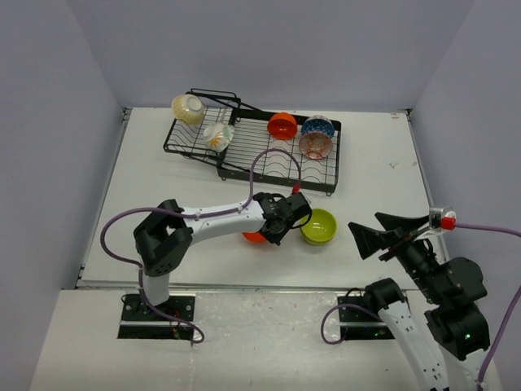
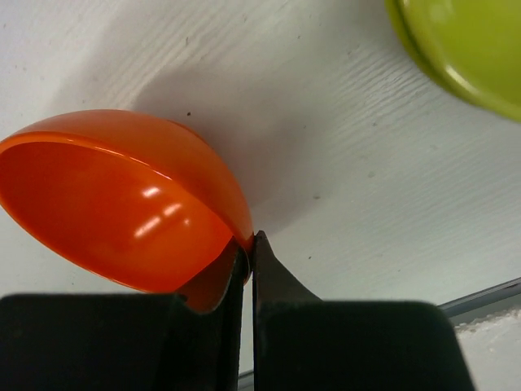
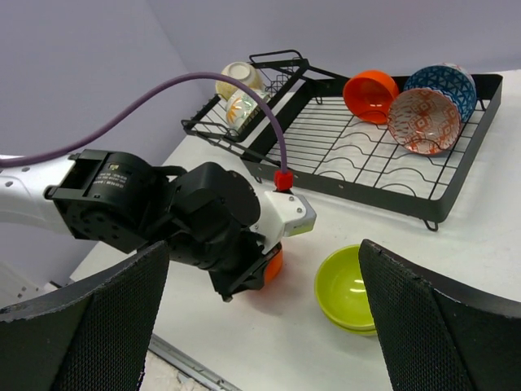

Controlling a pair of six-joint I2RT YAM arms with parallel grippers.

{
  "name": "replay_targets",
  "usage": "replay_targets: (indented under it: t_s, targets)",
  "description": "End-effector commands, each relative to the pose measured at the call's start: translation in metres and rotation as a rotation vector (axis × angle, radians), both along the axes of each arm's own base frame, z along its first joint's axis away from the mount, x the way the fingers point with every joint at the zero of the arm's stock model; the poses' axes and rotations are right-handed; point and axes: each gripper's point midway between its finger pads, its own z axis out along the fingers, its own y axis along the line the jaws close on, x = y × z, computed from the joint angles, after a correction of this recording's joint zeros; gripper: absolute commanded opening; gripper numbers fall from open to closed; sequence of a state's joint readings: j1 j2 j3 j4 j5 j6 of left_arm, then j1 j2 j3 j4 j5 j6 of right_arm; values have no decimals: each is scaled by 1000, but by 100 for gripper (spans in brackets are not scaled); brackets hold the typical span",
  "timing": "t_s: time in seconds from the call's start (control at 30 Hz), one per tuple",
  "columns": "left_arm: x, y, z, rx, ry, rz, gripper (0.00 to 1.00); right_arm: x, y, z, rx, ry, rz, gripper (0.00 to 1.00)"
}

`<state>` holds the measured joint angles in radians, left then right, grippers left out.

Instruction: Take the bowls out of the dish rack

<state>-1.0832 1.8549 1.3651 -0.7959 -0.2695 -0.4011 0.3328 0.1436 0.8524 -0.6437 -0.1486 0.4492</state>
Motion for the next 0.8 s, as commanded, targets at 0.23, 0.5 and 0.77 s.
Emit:
replay_targets:
  t_s: [0.23,0.5,0.77]
  targets:
    - [22,-31,18,3,-42,-64,1,-2,3,-3,-20,-15,24,99]
    - [29,-33,42,-47,-104,-38,49,-8,0,0,-19,-37,20,99]
    - [58,-53,134,-279,-282,37,75,-7,1,1,-17,-39,22,99]
